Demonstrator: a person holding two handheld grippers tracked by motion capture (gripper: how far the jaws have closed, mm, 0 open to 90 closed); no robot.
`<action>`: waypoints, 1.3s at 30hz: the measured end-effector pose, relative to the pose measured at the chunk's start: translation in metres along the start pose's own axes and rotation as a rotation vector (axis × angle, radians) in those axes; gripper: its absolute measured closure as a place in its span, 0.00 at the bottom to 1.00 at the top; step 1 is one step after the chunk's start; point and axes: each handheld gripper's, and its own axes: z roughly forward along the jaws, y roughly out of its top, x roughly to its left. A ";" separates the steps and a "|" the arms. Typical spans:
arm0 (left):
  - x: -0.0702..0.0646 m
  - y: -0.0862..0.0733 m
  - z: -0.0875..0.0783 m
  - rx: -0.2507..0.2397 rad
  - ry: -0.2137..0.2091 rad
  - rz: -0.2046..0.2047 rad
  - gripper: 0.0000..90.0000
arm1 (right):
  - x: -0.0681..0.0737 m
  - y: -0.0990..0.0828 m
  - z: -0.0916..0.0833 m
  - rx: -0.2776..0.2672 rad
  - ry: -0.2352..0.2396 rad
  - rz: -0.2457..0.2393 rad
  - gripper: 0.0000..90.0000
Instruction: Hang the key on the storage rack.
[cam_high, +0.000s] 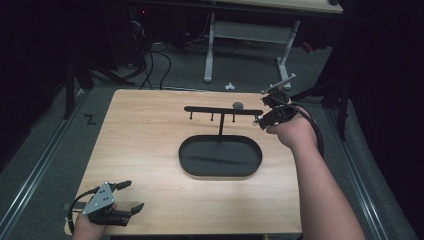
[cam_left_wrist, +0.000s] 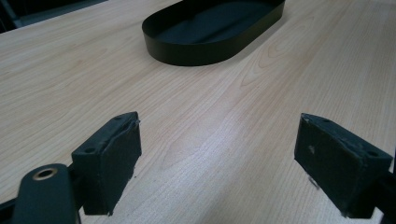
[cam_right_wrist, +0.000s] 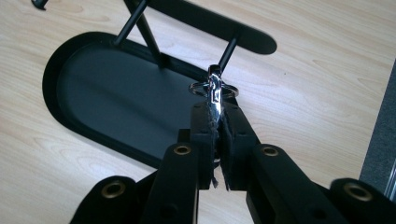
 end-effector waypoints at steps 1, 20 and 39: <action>0.000 0.000 0.000 0.000 -0.001 0.000 0.17 | -0.001 0.001 0.000 0.003 -0.005 0.006 0.94; 0.000 -0.001 0.000 0.007 -0.008 0.001 0.17 | -0.015 0.010 0.012 -0.026 -0.026 0.077 0.91; -0.001 0.000 0.001 0.009 -0.014 0.004 0.17 | -0.017 -0.007 0.021 -0.022 -0.028 0.079 0.74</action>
